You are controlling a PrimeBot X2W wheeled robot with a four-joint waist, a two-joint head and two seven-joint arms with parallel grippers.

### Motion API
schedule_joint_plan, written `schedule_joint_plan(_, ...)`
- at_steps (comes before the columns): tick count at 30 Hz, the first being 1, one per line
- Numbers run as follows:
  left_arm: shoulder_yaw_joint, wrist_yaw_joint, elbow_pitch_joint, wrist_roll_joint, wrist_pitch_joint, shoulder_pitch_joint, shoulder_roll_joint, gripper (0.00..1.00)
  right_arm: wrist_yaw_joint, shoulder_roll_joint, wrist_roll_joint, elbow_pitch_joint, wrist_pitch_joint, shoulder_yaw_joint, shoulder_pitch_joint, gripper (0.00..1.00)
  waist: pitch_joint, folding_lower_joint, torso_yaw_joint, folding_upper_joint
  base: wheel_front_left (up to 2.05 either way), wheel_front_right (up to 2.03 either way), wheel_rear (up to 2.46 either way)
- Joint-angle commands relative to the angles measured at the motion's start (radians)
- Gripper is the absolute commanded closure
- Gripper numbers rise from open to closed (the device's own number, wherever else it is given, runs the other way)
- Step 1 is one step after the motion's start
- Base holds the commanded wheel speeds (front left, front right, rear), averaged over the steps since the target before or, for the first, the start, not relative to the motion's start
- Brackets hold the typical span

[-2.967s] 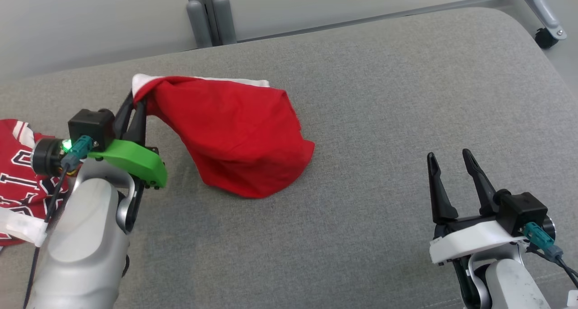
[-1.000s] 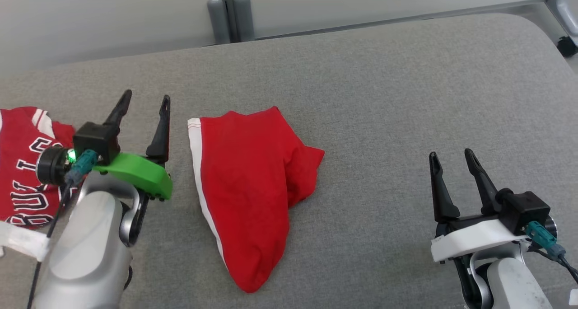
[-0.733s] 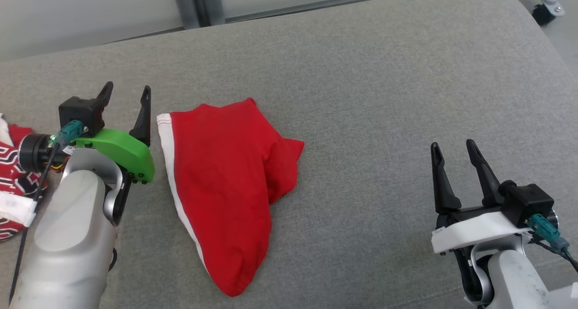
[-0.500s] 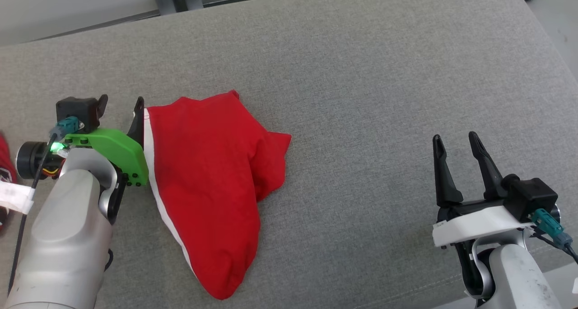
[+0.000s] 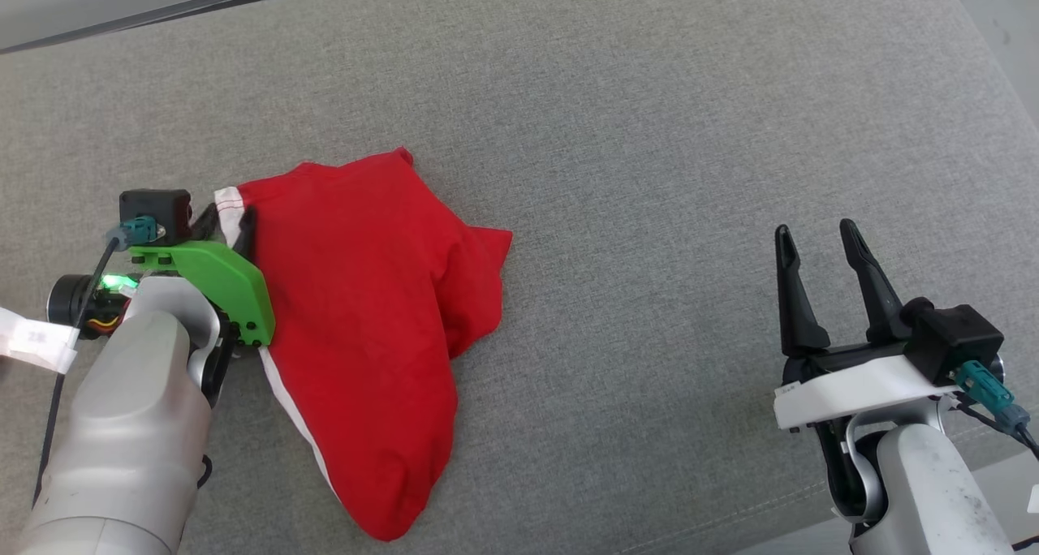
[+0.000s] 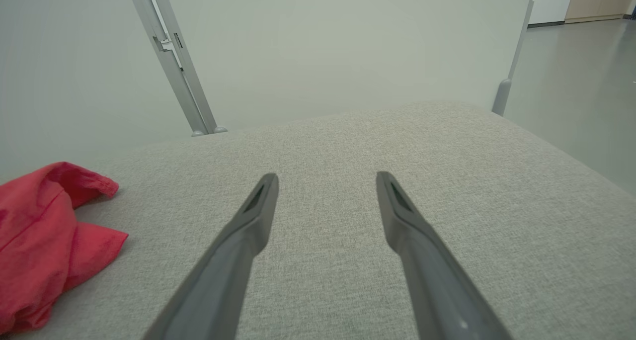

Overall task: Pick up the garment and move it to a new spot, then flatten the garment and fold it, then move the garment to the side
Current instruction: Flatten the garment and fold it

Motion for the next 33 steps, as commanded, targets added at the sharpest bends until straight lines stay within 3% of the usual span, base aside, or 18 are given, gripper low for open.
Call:
schedule_joint_plan(1,-0.007,-0.001,0.010,-0.004,-0.014,-0.017,0.001,1.00,-0.001,-0.002,0.000,0.001,-0.003,0.002,-0.006,0.00,-0.002,-0.0001,0.000,0.0000,0.00,0.00,0.00)
schedule_joint_plan(9,-0.047,-0.003,0.003,-0.020,-0.088,-0.058,-0.025,1.00,-0.001,-0.002,0.000,0.013,-0.003,0.002,0.003,0.00,-0.035,-0.0001,0.004,0.0000,0.00,0.00,0.00)
schedule_joint_plan(13,-0.058,-0.004,-0.071,-0.073,-0.115,-0.059,-0.080,1.00,-0.001,-0.002,-0.008,0.017,-0.003,-0.005,0.020,0.00,-0.067,-0.0001,0.012,0.0000,0.00,0.00,0.00)
schedule_joint_plan(18,-0.137,-0.003,-0.188,-0.077,-0.127,-0.026,-0.119,1.00,-0.001,-0.002,-0.018,0.021,-0.003,-0.012,0.039,0.00,-0.110,-0.0001,0.025,0.0000,0.00,0.00,0.00)
schedule_joint_plan(24,-0.297,-0.003,-0.336,-0.081,-0.129,0.056,-0.164,1.00,-0.001,-0.002,-0.030,0.023,-0.003,-0.023,0.056,0.00,-0.154,-0.0001,0.036,0.0000,0.00,0.00,0.00)
schedule_joint_plan(33,-0.623,0.014,-0.572,-0.208,-0.089,0.209,-0.170,1.00,-0.001,-0.002,-0.038,0.023,-0.003,-0.025,0.066,0.00,-0.179,-0.0001,0.034,0.0000,0.00,0.00,0.00)
